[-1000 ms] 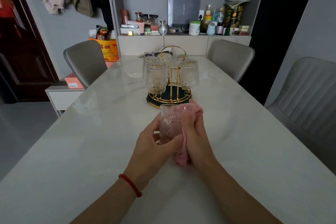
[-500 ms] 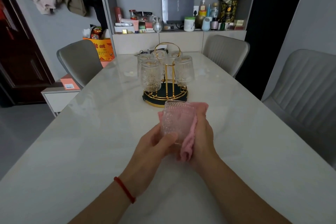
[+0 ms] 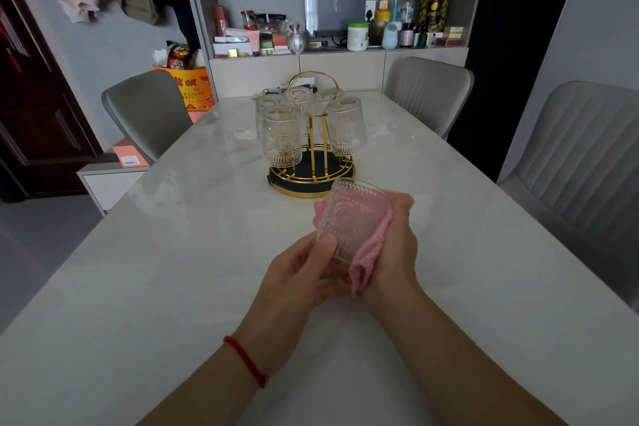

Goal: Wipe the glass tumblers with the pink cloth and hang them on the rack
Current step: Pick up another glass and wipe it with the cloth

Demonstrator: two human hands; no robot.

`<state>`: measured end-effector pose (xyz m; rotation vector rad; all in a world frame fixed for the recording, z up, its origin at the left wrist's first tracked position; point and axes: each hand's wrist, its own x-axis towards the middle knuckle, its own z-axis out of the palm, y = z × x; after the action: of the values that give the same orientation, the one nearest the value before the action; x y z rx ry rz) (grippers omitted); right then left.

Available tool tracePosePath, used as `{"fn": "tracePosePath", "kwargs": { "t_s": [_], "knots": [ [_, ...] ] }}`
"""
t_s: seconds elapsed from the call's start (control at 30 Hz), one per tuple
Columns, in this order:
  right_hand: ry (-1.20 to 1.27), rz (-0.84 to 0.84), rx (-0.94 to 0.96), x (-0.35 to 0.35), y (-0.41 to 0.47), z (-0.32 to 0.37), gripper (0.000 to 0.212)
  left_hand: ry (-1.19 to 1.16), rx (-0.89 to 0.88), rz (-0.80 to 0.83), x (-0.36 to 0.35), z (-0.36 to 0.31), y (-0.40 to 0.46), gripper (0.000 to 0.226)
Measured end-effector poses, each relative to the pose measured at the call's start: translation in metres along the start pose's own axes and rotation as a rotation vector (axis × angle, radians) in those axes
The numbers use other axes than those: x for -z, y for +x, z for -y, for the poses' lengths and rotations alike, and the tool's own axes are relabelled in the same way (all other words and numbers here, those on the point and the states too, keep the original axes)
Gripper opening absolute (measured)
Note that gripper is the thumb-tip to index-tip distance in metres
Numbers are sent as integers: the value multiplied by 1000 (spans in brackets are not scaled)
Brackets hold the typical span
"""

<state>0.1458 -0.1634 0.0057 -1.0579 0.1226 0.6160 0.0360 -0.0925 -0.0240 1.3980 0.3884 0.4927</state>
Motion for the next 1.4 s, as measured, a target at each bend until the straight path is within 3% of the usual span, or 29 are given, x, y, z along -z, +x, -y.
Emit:
{"fn": "tracePosePath", "kwargs": {
  "t_s": [0.1, 0.23, 0.33, 0.4, 0.47, 0.6, 0.67, 0.73, 0.83, 0.93, 1.0, 1.07, 1.13, 1.2, 1.33, 1.4],
  "knots": [
    [56, -49, 54, -2, 0, -10, 68, 106, -40, -152, -8, 4, 1, 70],
    [84, -14, 0, -2, 3, -8, 74, -3, -59, -111, -2, -5, 2, 46],
    [71, -14, -40, 4, 8, -5, 56, -81, 68, -39, 1, -9, 4, 52],
    [41, -2, -5, 1, 6, -8, 66, -10, 97, -45, -2, -5, 3, 55],
    [35, -36, 16, 0, 12, -16, 82, 50, 56, -83, -5, 0, 1, 53],
    [46, -48, 12, 2, 15, -11, 63, 180, -72, -140, -4, 3, -1, 56],
    [76, -1, 37, 1, 12, -14, 75, 112, -80, -100, -1, -1, -1, 46],
    [54, 27, 54, 2, 10, -16, 78, -26, 7, -37, 2, -7, -2, 51],
    [66, 29, 33, 8, 10, -6, 52, -195, 246, 63, -1, -16, -2, 51],
    [68, 15, 19, 10, 11, -2, 62, -141, 317, 68, -6, -16, 0, 58],
    [86, 13, 37, 6, 6, -4, 68, -74, 227, -43, -10, -9, -1, 62],
    [112, -7, 110, 2, 8, -10, 69, 73, 24, -149, -10, -2, -1, 59],
    [109, -50, 159, -3, 5, -15, 68, 267, -173, -174, -7, 0, -3, 52],
    [98, -48, 138, -2, 3, -15, 68, 278, -223, -171, -3, 0, -3, 48],
    [42, 35, -27, 7, 1, -7, 73, -133, 115, -5, -1, -10, -1, 61],
    [14, 63, -16, 8, 1, -9, 68, -227, 246, 48, 3, -12, 1, 63]
  ]
}}
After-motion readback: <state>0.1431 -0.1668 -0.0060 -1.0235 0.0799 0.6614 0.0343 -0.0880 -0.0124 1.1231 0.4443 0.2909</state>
